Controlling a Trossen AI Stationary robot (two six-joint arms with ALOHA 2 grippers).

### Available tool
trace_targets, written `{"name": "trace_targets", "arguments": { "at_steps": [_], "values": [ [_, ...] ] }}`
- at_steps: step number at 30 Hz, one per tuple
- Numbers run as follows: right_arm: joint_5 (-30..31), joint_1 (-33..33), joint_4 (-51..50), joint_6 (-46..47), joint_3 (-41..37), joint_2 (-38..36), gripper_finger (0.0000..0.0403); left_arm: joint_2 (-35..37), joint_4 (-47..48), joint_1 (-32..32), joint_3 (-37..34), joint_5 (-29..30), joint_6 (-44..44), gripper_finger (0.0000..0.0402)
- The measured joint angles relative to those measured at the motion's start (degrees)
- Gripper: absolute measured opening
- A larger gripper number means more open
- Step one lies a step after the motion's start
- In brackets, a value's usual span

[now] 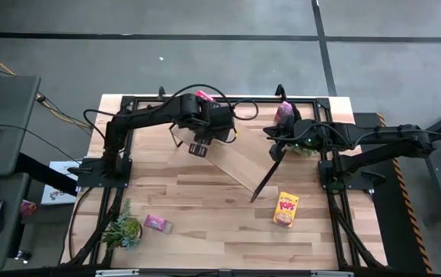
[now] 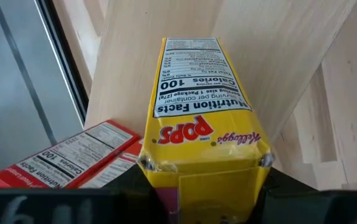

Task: Stack cereal on shelf
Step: Put the top yellow cereal box on the shelf

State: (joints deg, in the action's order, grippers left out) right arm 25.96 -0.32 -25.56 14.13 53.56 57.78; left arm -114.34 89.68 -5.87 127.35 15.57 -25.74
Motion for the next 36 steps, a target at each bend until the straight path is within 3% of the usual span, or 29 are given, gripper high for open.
{"name": "trace_targets", "arguments": {
  "at_steps": [17, 25, 36],
  "values": [
    [0.0, 0.0, 0.0, 0.9, 0.0, 0.0, 0.0, -0.4, -5.6, 0.0, -0.2, 0.5, -3.9, 0.0192],
    [0.0, 0.0, 0.0, 0.9, 0.0, 0.0, 0.0, -0.3, -5.7, -0.3, -0.2, 6.9, -5.4, 0.0197],
    [0.0, 0.0, 0.0, 0.9, -0.1, 0.0, 0.0, 0.3, -5.0, -0.2, -0.2, 2.4, -5.0, 0.0197]
  ]
}}
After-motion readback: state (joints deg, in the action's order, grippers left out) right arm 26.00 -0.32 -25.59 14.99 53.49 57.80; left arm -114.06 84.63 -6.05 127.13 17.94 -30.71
